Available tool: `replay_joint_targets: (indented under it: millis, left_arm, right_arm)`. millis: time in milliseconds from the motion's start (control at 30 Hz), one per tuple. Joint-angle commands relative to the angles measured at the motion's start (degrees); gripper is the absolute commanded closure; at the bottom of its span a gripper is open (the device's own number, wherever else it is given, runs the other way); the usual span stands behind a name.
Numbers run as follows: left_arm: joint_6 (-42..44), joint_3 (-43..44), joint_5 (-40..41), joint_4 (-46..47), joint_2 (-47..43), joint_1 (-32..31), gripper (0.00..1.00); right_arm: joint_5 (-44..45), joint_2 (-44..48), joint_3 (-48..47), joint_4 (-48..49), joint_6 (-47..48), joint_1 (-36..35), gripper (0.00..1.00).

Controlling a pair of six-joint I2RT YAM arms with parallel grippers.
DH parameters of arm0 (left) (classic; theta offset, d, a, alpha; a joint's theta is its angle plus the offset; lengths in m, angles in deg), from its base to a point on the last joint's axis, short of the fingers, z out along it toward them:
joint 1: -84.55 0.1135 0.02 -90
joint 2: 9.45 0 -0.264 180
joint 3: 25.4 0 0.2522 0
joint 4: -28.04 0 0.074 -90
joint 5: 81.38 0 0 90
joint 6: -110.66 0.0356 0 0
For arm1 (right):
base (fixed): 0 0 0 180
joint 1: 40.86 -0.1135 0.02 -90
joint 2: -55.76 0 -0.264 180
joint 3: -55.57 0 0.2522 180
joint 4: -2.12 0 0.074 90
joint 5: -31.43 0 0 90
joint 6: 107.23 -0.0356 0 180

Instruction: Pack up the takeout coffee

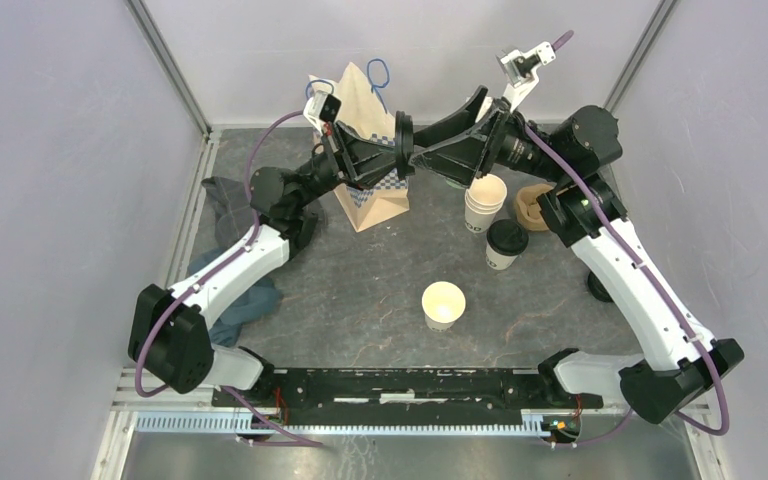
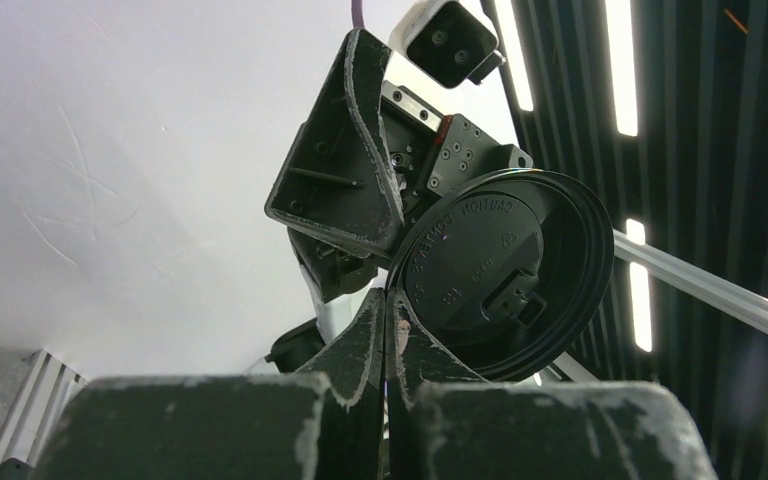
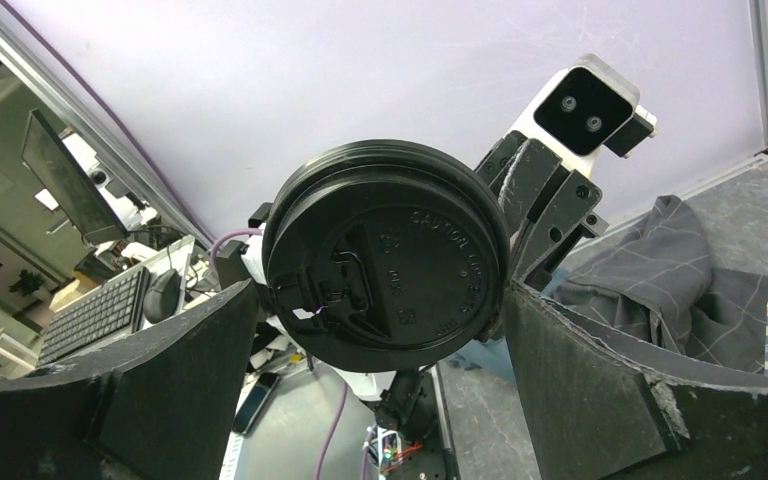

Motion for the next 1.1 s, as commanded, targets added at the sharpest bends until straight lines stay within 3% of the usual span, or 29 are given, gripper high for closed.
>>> replay_joint_targets:
  millis: [0,233,433,767,1000,1067]
  left_arm:
    - [-0.7,-0.5,-1.2,0.2,-0.2,0.0,0.98]
    - [-0.5,-0.5,-1.4,-0.3,-0.1,0.0,0.98]
    - [-0.5,-0.1,-1.3,-0.4,0.2,0.0,0.98]
    - [0.0,-0.5,-1.2,-1.2,-0.1,0.0,0.98]
    - [3.1,-1.2,-0.9,-5.7,-1.7,0.0,0.8]
    - [3.5,-1.6,-0.6,-6.3,-2.1,0.0,0.81]
  right_arm:
    - [1.6,-0.1,-2.3,-1.2,1.7,-0.5,0.02]
    - [1.9,-0.6,-2.8,-1.7,1.8,-0.8,0.02]
    - [1.8,-0.9,-2.9,-1.5,1.4,-0.9,0.11]
    - [3.0,-0.1,-1.8,-2.8,2.0,-0.9,0.15]
    - [3.5,0.3,-1.7,-3.1,1.6,-0.9,0.19]
    - [3.6,0.6,-1.3,-3.1,1.4,-0.9,0.2]
